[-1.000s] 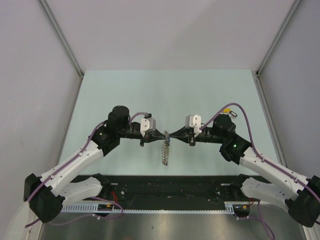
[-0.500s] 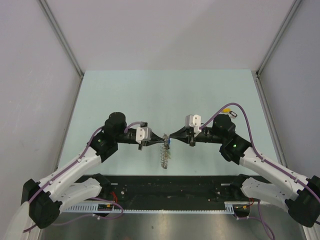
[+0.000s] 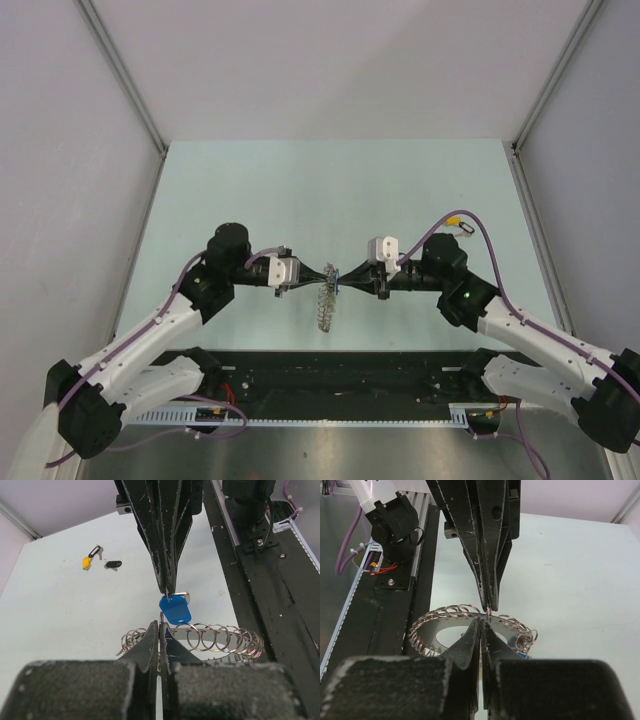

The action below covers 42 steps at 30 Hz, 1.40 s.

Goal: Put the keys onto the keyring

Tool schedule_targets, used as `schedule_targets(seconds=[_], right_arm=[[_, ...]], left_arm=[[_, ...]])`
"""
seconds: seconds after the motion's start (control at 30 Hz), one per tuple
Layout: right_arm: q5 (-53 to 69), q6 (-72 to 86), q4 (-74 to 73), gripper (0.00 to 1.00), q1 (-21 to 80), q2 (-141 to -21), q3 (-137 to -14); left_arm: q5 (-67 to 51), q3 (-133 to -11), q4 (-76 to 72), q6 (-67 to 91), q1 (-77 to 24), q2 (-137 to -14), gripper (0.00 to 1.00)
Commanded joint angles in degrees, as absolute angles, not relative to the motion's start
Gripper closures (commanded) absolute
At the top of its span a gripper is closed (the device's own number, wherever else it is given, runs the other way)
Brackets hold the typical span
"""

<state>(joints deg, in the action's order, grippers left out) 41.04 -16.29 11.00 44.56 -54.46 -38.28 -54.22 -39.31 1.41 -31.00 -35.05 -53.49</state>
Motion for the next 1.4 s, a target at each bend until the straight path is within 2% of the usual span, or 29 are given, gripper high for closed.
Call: schedule_targets(seconds=[0.0, 0.27, 1.37], right_arm=[[41.0, -16.7, 14.3, 1.0, 45.2, -54.3, -38.0], [37.1, -16.4, 17.1, 1.0, 46.0, -53.7, -36.5], [37.6, -18.5, 16.7, 1.0, 47.2, -55.2, -36.5]], left_arm=[[-57.0, -40.7, -0.4, -33.9, -34.5, -53.0, 1.0], [-58.1, -41.1, 1.0, -33.8, -34.5, -53.1, 1.0], [-58.1, -41.2, 0.3, -32.3, -34.5, -53.7, 1.0]])
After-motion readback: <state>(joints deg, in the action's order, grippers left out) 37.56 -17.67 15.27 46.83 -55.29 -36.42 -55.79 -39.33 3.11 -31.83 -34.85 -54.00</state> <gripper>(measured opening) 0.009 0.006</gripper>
